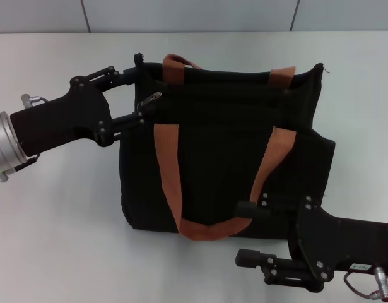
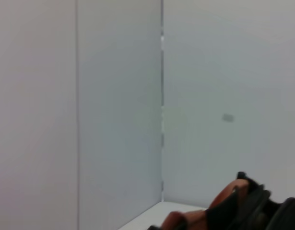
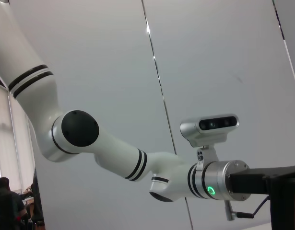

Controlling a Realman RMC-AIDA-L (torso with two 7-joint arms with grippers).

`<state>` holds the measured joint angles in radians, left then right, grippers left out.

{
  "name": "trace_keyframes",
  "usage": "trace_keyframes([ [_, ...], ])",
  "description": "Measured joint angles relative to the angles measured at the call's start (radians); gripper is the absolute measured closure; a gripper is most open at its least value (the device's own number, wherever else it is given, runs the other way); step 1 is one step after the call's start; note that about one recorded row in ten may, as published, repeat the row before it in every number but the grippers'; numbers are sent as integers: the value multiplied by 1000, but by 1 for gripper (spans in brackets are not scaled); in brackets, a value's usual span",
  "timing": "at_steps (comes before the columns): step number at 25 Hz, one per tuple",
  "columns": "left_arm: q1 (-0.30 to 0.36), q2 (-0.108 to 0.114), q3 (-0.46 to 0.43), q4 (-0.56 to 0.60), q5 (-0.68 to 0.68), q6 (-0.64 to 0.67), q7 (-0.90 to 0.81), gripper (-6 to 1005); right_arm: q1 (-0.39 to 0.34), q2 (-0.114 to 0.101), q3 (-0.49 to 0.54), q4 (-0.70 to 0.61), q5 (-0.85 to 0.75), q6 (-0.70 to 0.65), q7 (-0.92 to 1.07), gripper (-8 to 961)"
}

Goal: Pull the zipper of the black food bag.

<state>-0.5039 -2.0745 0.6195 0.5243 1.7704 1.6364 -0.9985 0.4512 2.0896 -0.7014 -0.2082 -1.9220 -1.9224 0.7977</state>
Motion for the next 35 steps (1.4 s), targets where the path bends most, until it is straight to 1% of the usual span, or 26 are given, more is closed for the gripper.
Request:
trace_keyframes([
  [5,-1,0,15,-20,-1,-57,0,248,6,0,6,0,0,8,0,328],
  [6,0,2,46,-20,8,-75,0,248,10,0,7,0,0,19,0,328],
  [10,14,4,78,-9,12,-86,0,248,15,0,8,0,0,39,0,328],
  [14,33,6,76,13,1,-88,0,249,22,0,10,0,1,51,0,328],
  [17,24,5,81,16,-3,-94,-1,249,32,0,10,0,11,53,0,328],
  [21,-1,1,92,1,-2,-148,-6,249,38,0,10,0,11,53,0,328],
  [25,2,1,90,-5,-14,-149,-3,249,38,0,10,0,14,53,0,328],
  [26,15,1,90,-6,-40,-148,9,249,38,-1,10,0,21,53,0,328],
  [30,27,1,93,-6,-62,-147,22,410,38,-2,10,-1,26,54,0,328],
  [35,45,1,90,-6,-67,-115,26,622,39,-2,10,-3,26,54,0,327],
])
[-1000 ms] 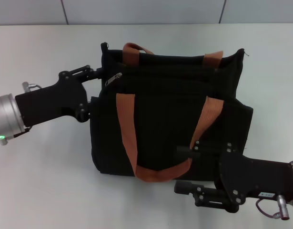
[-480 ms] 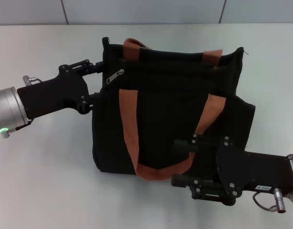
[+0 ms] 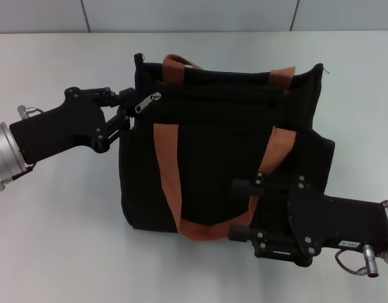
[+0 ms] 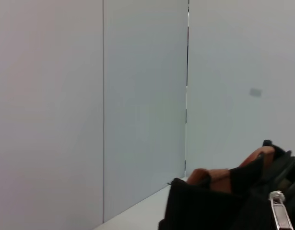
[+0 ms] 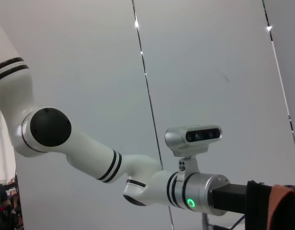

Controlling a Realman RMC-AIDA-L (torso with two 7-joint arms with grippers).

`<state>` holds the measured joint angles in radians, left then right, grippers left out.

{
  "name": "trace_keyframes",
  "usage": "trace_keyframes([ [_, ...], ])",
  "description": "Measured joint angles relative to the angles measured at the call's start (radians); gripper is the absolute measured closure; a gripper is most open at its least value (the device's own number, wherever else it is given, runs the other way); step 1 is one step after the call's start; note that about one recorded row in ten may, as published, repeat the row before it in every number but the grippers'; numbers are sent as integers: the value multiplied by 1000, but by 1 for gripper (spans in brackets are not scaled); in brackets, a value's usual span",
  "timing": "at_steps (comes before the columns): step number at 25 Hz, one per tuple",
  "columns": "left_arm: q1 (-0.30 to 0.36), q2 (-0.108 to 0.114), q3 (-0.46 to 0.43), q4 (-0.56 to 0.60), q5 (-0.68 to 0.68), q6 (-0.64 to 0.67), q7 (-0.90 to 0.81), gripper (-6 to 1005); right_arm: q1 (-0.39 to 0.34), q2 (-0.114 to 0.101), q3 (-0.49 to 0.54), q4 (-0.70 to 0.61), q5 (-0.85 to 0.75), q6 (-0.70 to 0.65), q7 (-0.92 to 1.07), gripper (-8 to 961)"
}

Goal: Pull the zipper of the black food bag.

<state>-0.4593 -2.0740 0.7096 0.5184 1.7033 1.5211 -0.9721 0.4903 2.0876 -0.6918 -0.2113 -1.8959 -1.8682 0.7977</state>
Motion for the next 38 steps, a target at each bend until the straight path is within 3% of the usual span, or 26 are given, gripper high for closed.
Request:
trace_keyframes([
  [4,16,1,-3,1,-19,33,0,886,1,0,1,2,0,2,0,327],
  [10,35,5,-2,1,-54,107,-14,917,6,0,13,3,0,-2,9,327],
  [15,36,6,-2,4,-54,179,-73,943,14,-4,48,-19,1,-50,132,327],
  [20,35,6,-3,7,-54,217,-145,943,55,-6,161,-88,2,-82,472,327],
  [21,34,6,-2,8,-54,218,-159,943,83,-7,178,-139,3,-88,662,327],
  [22,33,6,-2,8,-54,218,-175,944,83,-7,178,-139,3,-88,662,327],
  [26,21,8,-2,11,-54,217,-217,944,178,-9,173,-253,20,-62,1126,327],
  [28,18,8,-3,12,-54,215,-219,944,195,-10,170,-270,22,-49,1194,327],
  [30,10,9,-3,12,-54,212,-220,944,239,-21,152,-308,18,-15,1317,327],
  [31,2,9,-3,13,-54,209,-220,944,279,-42,108,-333,15,23,1428,327],
  [32,2,9,-3,13,-54,209,-220,944,279,-42,108,-333,15,23,1428,327],
  [38,-22,8,-6,14,-54,200,-221,945,396,-118,-33,-297,14,60,1678,327],
])
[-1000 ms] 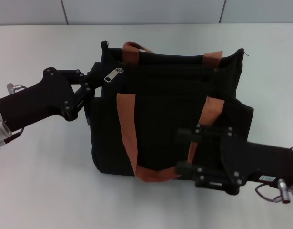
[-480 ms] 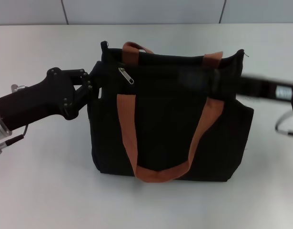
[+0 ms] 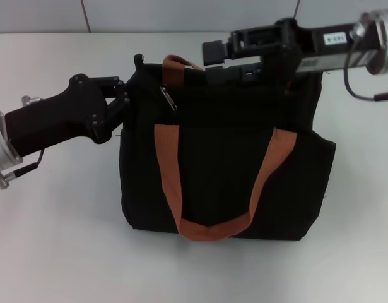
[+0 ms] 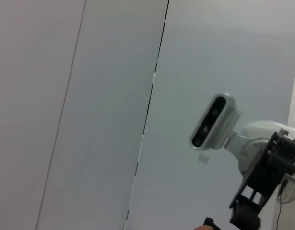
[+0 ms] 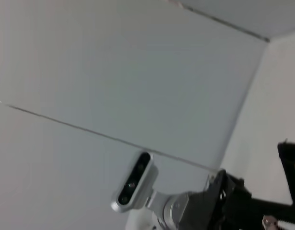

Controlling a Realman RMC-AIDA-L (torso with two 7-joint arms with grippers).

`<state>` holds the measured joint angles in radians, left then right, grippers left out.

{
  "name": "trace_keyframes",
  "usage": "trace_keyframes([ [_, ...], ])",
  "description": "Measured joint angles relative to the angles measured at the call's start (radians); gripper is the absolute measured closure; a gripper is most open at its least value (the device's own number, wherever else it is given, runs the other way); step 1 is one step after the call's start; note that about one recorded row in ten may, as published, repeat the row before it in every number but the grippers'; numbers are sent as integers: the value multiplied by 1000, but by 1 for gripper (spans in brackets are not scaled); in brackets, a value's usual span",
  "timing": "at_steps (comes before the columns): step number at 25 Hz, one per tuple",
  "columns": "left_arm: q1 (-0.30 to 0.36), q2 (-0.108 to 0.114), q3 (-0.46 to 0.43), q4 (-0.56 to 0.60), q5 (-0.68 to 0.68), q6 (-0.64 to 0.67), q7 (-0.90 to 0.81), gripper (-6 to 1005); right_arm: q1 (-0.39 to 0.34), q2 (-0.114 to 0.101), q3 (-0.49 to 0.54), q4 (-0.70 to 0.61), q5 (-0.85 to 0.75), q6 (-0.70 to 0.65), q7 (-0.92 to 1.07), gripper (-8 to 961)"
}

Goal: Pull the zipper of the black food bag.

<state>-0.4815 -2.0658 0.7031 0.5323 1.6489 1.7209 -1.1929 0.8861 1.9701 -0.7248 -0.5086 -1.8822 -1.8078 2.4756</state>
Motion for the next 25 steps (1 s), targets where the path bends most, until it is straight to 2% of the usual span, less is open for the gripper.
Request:
trace_keyframes([
  [3,-3,-1,-5,-1,0,-8,0,945,26,-14,-41,7,0,27,84,327],
  [9,-4,-2,-11,-3,-8,-17,-1,946,19,-10,-45,15,0,73,64,327],
  [18,-5,-2,-11,-1,-30,-20,-1,946,34,27,-121,15,0,95,-57,327],
  [25,-11,-2,-11,-1,-34,-20,-1,947,26,32,-128,12,1,111,-142,327],
])
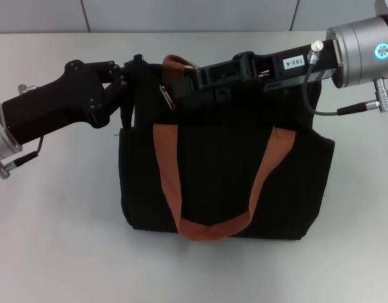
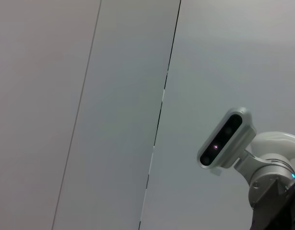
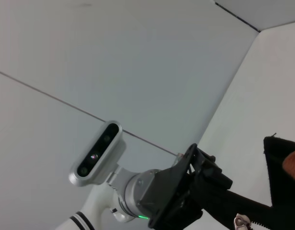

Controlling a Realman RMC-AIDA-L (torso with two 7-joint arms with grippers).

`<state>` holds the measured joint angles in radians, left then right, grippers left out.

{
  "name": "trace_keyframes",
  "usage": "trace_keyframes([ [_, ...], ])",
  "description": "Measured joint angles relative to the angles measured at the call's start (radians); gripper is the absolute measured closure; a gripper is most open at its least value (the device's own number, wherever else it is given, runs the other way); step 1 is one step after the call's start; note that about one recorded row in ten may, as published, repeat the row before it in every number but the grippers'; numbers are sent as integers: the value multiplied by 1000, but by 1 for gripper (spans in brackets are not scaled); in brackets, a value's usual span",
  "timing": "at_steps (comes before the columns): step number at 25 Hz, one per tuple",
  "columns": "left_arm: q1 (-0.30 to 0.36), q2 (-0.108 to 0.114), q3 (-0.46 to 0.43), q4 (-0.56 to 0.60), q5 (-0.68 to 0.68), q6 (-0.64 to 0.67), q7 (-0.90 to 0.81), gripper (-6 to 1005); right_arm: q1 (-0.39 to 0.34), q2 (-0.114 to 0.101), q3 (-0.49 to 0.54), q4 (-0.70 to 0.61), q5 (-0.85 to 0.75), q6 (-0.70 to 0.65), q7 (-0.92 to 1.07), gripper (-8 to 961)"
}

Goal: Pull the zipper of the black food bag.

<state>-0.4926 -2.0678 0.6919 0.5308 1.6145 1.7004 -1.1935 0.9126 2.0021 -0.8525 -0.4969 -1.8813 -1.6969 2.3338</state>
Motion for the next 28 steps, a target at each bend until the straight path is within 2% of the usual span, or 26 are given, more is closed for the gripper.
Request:
trace_keyframes([
  [8,-6,-1,0,-3,-2,-1,0,947,11,9,-69,-17,0,44,-40,327],
  [16,-8,-2,0,-5,-12,-1,0,948,30,12,-94,-30,0,69,-64,327],
  [25,-18,-2,0,-9,-14,-1,3,949,22,34,-102,-62,-1,69,-170,327],
  [28,-19,-3,0,-10,-14,1,10,949,-20,55,-109,-93,-4,68,-281,327],
])
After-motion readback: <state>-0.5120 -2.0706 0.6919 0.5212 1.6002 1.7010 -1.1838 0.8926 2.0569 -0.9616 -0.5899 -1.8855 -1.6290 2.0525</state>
